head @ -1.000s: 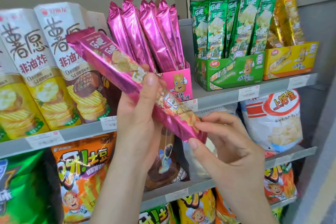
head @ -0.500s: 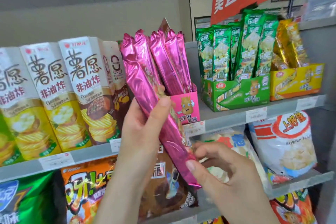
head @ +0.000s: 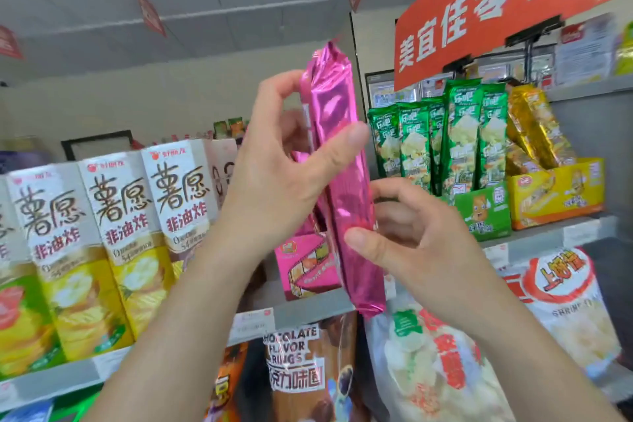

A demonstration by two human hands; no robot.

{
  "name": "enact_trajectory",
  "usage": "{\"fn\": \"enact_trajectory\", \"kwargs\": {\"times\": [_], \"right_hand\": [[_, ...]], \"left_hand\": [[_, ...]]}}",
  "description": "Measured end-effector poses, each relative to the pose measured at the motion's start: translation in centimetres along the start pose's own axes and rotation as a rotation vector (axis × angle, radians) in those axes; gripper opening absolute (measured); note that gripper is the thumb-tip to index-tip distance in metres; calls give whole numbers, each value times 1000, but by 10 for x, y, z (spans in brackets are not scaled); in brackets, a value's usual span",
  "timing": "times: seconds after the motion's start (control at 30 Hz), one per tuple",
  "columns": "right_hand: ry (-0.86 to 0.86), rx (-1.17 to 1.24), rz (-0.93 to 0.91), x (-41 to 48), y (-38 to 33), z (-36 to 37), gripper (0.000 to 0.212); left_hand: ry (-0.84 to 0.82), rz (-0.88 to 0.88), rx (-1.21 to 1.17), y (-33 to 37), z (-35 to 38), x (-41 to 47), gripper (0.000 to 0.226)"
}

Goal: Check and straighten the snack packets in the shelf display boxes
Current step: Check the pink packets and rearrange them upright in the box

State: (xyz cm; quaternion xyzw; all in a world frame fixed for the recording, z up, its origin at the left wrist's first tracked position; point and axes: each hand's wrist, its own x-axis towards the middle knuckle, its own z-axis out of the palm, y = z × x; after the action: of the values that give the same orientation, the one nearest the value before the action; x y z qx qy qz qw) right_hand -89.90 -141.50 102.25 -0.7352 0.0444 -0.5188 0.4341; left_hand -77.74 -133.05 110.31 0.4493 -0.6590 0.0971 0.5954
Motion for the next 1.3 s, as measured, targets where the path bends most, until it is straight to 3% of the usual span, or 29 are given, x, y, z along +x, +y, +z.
{"fn": "enact_trajectory", "kwargs": {"times": [0.07, 0.17, 0.27, 0.37, 0.57, 0.73, 0.87, 0.97, 1.13, 1.23, 1.3], "right_hand": [[70, -31, -46, 16, -6, -8, 35], [194, -8, -128, 45, -13, -18, 28], [217, 28, -127, 72, -11, -21, 28], [185, 8, -69, 85, 4, -14, 28], [85, -265, 8, 85, 34, -10, 26], [-21, -568, 126, 84, 33, -18, 31], [-135, -698, 190, 76, 32, -17, 33], [-165, -795, 192, 72, 28, -18, 32], [-276, -997, 238, 75, 13, -29, 47], [-69, -1046, 168, 74, 5, -29, 44], [115, -985, -6, 79, 2, -21, 78]], "left_hand": [[21, 65, 130, -1, -14, 22, 25], [39, 196, 632, -7, -32, 54, 28], [-286, 134, 1088, -22, -35, 75, 43], [-484, 27, 1279, -42, -33, 80, 51], [-500, 83, 1226, -55, -38, 82, 50], [-471, -38, 1040, -51, -38, 84, 47], [-390, -39, 872, -42, -33, 90, 46], [-400, -49, 859, -40, -24, 88, 60], [-419, -49, 880, -47, -14, 84, 55], [-430, -4, 877, -47, -14, 83, 56], [-446, 31, 891, -47, -14, 84, 58]]}}
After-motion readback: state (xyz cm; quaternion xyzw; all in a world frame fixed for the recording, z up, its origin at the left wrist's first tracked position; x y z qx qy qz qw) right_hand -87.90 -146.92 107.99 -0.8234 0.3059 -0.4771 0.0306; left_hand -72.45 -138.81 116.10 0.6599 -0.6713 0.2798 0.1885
